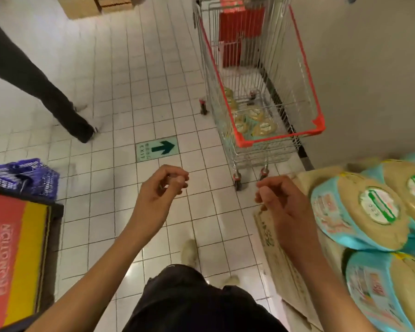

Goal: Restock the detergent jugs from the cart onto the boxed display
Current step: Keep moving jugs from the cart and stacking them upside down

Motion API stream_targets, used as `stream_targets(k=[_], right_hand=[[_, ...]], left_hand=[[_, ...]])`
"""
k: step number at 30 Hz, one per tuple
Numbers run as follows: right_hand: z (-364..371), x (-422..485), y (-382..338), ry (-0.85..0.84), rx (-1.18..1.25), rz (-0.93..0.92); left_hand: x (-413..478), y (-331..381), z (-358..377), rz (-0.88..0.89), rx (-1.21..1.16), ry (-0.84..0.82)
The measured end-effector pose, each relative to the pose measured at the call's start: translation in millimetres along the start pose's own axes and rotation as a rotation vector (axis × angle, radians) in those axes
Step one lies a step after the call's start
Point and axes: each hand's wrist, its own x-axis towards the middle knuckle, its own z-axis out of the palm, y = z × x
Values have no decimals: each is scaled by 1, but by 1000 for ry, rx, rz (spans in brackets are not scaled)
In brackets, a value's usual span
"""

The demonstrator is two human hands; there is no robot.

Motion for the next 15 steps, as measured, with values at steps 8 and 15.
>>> stream_targets(k=[8, 15], right_hand=[[95, 65, -7, -118, -4, 100], [124, 109, 4, -84, -12, 198]], left_hand=[[46, -39, -87, -110, 12, 63], [138, -50, -101, -90, 68, -109]])
